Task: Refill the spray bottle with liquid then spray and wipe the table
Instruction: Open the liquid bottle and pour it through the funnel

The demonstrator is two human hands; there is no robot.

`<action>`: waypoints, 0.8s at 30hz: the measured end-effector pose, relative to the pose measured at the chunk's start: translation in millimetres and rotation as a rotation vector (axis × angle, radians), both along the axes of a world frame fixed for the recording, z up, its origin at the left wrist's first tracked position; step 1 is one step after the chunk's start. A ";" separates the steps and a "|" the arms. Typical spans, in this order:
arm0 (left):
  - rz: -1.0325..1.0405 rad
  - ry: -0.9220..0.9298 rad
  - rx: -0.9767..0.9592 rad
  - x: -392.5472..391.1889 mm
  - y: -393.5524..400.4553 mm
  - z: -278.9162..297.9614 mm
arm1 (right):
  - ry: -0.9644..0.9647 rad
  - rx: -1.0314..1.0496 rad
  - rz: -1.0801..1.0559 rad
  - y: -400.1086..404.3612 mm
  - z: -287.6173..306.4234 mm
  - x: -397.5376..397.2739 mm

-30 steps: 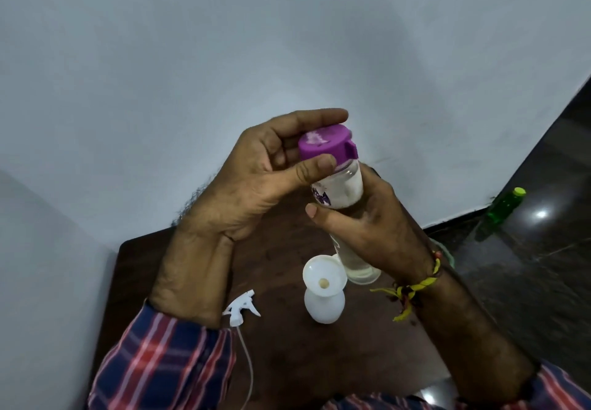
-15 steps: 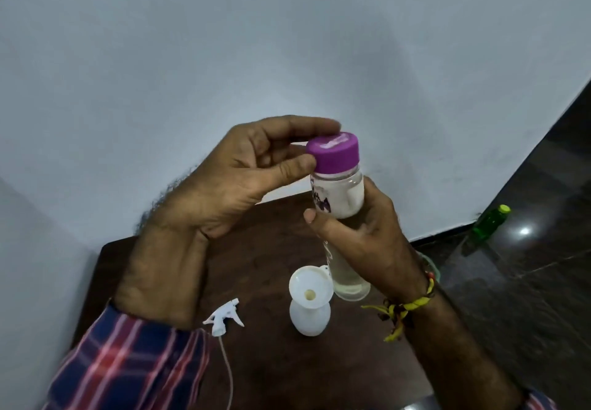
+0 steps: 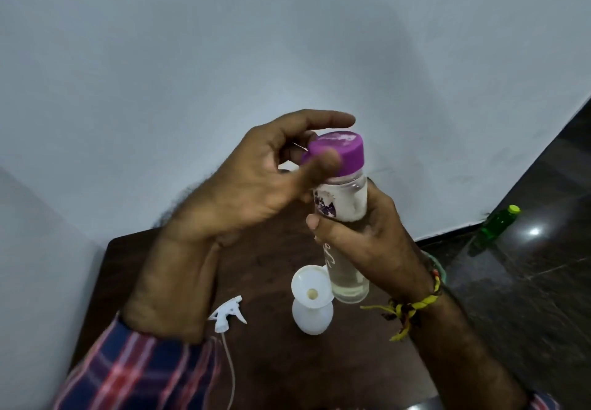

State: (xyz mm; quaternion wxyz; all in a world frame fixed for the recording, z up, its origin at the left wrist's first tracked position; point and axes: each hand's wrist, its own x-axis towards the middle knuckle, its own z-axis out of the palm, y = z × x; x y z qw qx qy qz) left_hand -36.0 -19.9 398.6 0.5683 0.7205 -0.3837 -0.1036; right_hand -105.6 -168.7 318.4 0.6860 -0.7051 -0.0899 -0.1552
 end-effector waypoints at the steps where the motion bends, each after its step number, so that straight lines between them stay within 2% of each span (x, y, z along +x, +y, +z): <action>1: -0.102 0.116 -0.076 5.4 6.0 -3.5 | 0.020 0.036 0.030 -2.9 0.8 -1.0; 3: -0.206 0.253 -0.167 13.6 14.3 -12.4 | 0.051 0.055 0.095 -8.9 0.8 -2.6; 8: -0.383 0.163 -0.164 10.4 -1.8 -19.8 | 0.082 0.064 0.262 -10.6 0.5 -4.4; 11: -0.437 0.195 -0.201 4.1 -9.0 -16.9 | 0.095 0.085 0.269 -9.7 -1.4 -4.0; 14: -0.258 0.230 -0.241 -1.0 -8.8 -13.1 | 0.109 0.012 0.202 -12.7 -3.8 -4.3; 18: 0.056 0.066 -0.331 -9.6 -8.2 1.6 | 0.081 -0.110 0.144 -12.7 -4.5 -7.0; 21: 0.146 -0.055 -0.416 -14.4 -1.0 11.3 | 0.063 -0.124 0.062 -12.6 -14.1 -9.4; 24: 0.232 -0.101 -0.374 -14.4 11.0 -3.5 | 0.060 -0.111 -0.007 -18.3 -27.8 -13.6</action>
